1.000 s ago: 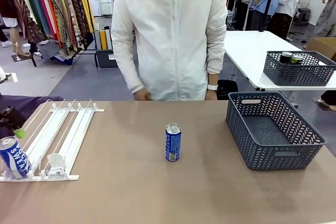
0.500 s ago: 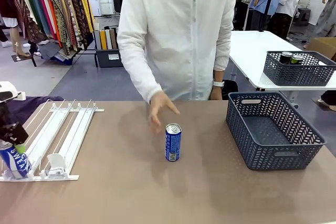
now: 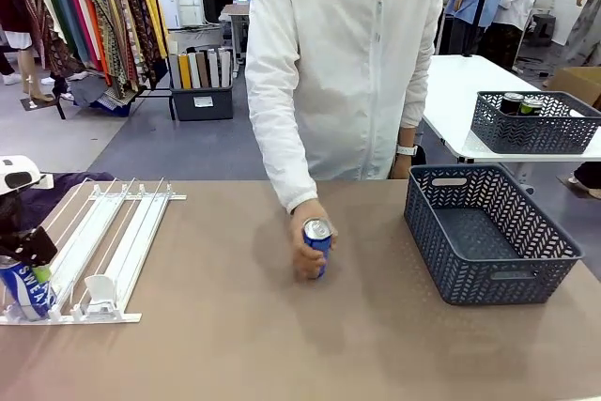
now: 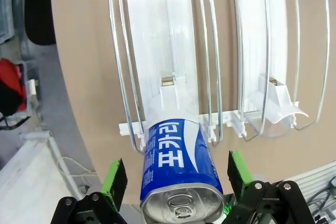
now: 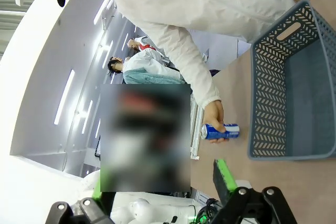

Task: Retrieve and store the cans from the dispenser.
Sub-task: Pick up one can from the Automatic Can Dispenser and place it in the middle of the table.

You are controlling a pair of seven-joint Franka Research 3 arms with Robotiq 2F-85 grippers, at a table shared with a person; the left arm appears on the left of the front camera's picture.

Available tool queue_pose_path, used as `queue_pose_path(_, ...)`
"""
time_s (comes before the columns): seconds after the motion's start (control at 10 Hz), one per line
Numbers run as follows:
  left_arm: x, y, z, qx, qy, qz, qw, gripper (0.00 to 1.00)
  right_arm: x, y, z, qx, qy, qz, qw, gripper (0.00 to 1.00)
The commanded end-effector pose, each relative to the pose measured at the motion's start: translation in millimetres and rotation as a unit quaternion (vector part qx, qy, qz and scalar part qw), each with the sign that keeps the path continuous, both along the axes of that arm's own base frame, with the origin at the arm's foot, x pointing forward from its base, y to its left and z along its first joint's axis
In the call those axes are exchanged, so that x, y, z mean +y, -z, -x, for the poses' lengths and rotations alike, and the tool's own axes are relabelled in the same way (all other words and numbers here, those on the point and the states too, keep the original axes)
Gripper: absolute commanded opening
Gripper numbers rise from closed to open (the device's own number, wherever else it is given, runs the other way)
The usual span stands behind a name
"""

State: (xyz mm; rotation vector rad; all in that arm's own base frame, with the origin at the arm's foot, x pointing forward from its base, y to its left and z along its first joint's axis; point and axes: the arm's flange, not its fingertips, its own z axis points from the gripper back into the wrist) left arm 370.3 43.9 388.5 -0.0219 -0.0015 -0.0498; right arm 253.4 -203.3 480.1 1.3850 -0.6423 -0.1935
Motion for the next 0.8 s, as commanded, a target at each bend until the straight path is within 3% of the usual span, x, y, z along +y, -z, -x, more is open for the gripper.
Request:
queue_pose_path(0.0,0.0,1.4,2.5,-0.009,0.007,0.025,1.000,1.00,0.1,-1.8,-1.9,-0.016,0.002,-0.002,1.000,1.00)
queue_pose_path(0.1,-0.5,1.3,3.7,-0.011,0.006,0.028,1.000,0.79,0.1,-1.8,-1.9,-0.016,0.002,-0.002,1.000,1.00)
queue_pose_path(0.2,-1.0,1.5,3.7,-0.005,0.009,0.031,0.999,0.20,0.1,-1.8,-1.9,-0.016,0.002,-0.002,1.000,1.00)
queue_pose_path(0.3,-1.1,1.8,4.7,-0.002,0.012,0.029,0.999,0.00,0.1,-1.8,-1.9,-0.016,0.002,-0.002,1.000,1.00)
queue_pose_path(0.7,-1.1,0.1,5.5,-0.002,0.009,0.028,1.000,0.00,0.1,-1.8,-1.9,-0.016,0.002,-0.002,1.000,1.00)
